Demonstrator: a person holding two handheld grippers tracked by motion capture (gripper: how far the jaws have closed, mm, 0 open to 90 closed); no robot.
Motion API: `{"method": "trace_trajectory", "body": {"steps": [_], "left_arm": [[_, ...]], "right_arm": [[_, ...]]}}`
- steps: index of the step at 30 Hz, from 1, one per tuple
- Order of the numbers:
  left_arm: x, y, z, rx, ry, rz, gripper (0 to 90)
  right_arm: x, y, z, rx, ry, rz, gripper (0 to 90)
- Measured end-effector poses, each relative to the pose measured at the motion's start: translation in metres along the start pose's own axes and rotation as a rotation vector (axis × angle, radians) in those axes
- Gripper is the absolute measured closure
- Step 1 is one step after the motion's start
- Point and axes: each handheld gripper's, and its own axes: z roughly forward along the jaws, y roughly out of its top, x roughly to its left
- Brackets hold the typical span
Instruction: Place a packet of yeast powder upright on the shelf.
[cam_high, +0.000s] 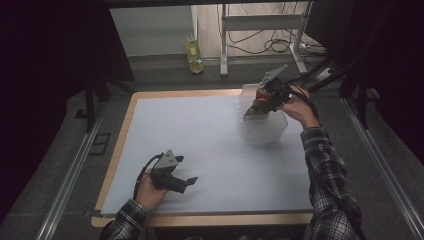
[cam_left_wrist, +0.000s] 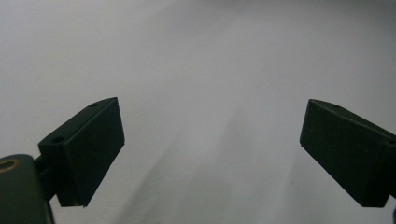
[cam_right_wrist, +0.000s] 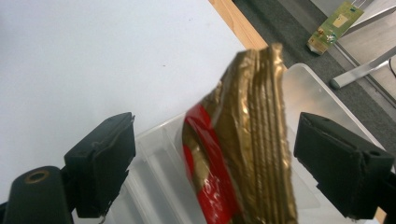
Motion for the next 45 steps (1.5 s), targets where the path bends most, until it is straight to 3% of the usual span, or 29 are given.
{"method": "trace_trajectory", "body": {"steps": [12, 18, 30, 45], "left_arm": [[0.000, 0.000, 0.000, -0.004, -0.003, 0.000, 6.1], [0.000, 0.000, -0.001, -0.007, 0.004, 0.001, 6.0], [0.002, 0.000, -0.003, -0.020, 0.029, -0.022, 4.5], [0.002, -0.001, -0.003, -0.010, 0.026, -0.013, 4.4]], "right_arm": [[0.004, 0.008, -0.008, -0.054, 0.003, 0.063, 9.0], [0.007, 0.011, -0.013, -0.054, -0.001, 0.086, 7.3], [0.023, 0.022, -0.024, -0.098, 0.002, 0.074, 6.2], [0.048, 0.031, -0.040, -0.136, -0.018, 0.035, 5.4]]}}
